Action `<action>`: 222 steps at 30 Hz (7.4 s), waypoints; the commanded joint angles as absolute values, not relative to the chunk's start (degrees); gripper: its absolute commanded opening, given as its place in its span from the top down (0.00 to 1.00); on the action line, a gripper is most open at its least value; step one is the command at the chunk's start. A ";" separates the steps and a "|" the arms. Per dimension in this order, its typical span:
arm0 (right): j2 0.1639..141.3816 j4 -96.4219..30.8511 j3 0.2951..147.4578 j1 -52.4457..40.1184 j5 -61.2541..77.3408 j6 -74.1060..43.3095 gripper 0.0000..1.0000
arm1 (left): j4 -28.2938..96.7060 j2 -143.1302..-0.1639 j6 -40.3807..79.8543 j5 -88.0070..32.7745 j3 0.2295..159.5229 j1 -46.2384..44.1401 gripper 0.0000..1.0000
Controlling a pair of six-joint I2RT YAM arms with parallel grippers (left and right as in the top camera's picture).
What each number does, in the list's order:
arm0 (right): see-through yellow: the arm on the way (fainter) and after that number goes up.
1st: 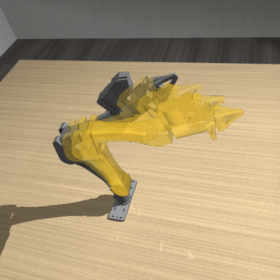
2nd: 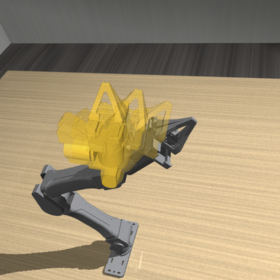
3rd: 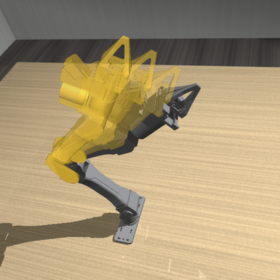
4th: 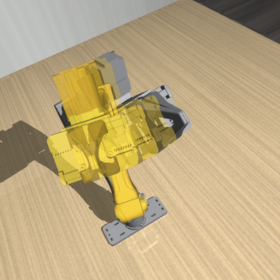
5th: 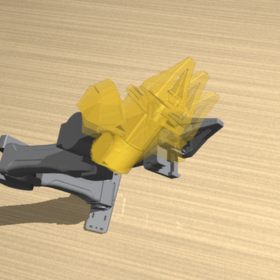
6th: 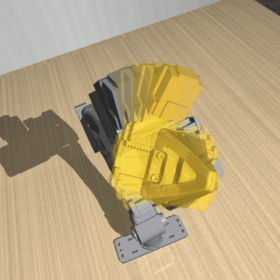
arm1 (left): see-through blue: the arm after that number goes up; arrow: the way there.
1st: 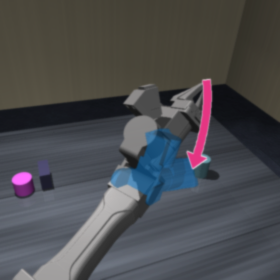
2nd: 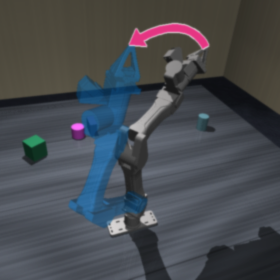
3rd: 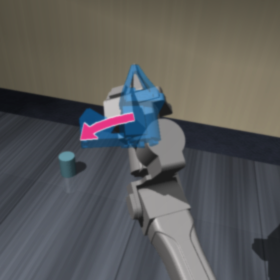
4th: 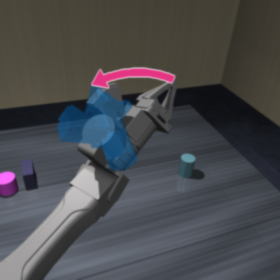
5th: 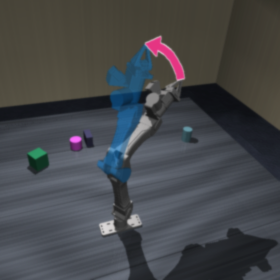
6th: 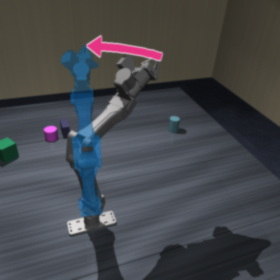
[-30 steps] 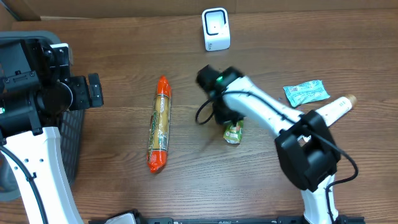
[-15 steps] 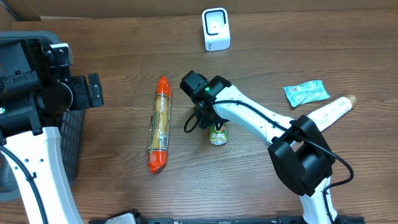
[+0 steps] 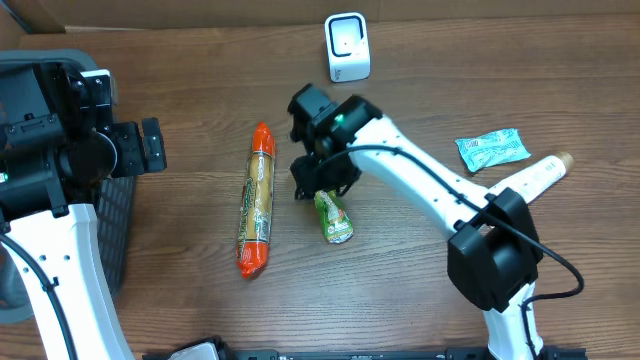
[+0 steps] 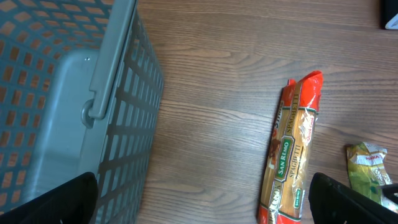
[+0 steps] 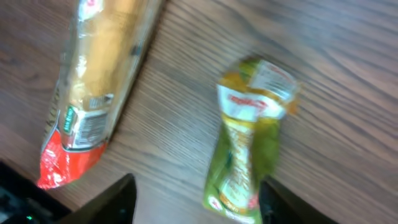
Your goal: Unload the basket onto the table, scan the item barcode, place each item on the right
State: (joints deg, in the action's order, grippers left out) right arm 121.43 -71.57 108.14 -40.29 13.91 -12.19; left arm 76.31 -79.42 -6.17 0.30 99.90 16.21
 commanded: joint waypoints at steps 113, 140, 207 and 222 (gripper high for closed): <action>118.74 -79.85 105.71 -27.16 9.82 -6.98 0.36 | 76.27 -79.40 -7.05 0.58 100.33 16.10 0.01; 118.74 -60.71 89.56 -30.13 4.97 -4.36 0.77 | 76.27 -79.40 -7.07 0.58 100.33 16.08 0.00; 116.36 -58.81 83.77 -27.88 -9.61 -2.83 0.45 | 76.27 -79.40 -7.07 0.58 100.33 16.10 0.00; 108.44 -60.25 88.79 -22.57 19.35 -18.94 0.48 | 76.27 -79.40 -7.07 0.58 100.33 16.10 0.01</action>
